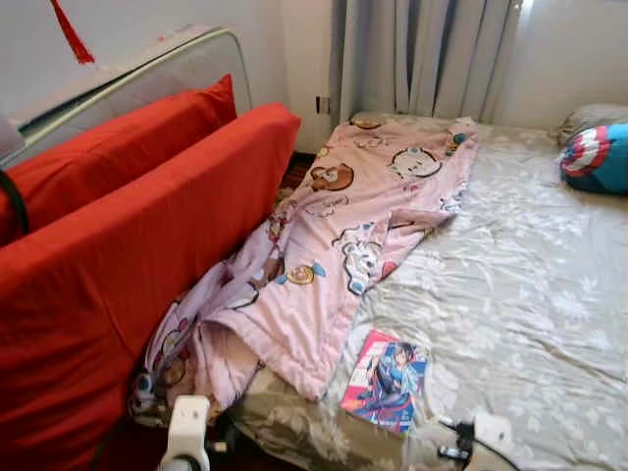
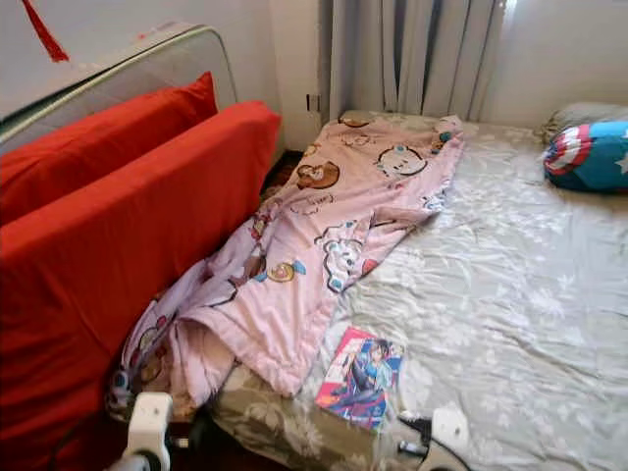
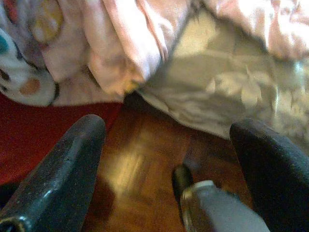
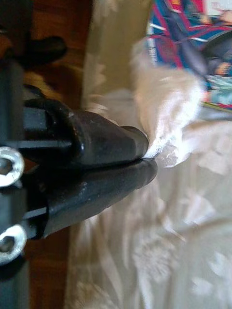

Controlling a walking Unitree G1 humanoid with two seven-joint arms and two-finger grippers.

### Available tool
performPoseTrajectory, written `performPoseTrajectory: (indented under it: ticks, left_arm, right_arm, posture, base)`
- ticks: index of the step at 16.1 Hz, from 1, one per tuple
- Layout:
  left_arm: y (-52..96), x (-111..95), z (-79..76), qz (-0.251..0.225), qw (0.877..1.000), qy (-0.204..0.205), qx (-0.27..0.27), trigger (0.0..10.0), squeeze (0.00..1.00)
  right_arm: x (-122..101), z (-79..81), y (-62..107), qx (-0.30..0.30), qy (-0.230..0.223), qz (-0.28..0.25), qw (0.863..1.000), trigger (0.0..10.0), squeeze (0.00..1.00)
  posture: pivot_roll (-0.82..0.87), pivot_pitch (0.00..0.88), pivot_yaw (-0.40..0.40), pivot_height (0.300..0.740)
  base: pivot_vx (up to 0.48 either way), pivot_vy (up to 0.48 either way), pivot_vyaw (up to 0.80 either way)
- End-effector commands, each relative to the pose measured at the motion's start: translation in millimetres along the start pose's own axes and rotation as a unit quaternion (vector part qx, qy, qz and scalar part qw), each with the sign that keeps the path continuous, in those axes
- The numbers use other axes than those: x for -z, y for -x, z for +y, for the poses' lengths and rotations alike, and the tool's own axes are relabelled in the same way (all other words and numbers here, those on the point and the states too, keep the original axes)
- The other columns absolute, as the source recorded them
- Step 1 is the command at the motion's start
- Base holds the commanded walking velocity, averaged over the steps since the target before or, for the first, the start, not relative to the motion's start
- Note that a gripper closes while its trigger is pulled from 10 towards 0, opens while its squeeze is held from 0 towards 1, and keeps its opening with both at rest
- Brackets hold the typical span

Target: Clean up the room

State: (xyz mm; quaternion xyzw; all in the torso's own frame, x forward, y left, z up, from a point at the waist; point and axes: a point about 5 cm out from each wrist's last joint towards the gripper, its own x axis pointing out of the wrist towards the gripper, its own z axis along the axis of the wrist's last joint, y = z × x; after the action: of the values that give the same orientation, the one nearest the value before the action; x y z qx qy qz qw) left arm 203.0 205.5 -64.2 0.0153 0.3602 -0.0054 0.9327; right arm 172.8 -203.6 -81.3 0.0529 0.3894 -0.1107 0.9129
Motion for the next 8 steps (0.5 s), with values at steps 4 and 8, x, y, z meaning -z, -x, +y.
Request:
performPoseTrajectory:
  ticks: [4, 8]
  left_arm:
    - [1.4, 12.0, -2.3, 0.039, 0.999, 0.008, -0.001, 10.0, 0.00]
    - [5.6, 18.4, 12.7, 0.055, 0.998, 0.015, -0.019, 10.0, 0.00]
  right_arm:
    - [17.5, 1.7, 4.2, -0.003, 0.018, 0.043, 0.999, 10.0, 0.00]
    - [6.7, 6.5, -0.1, -0.013, 0.032, 0.031, 0.999, 10.0, 0.00]
  posture:
    - [-0.02, 0.000, 0.037, 0.740]
    - [-0.01, 0.000, 0.025, 0.740]
  base:
    - [0.000, 0.000, 0.00]
    - [0.000, 0.000, 0.75]
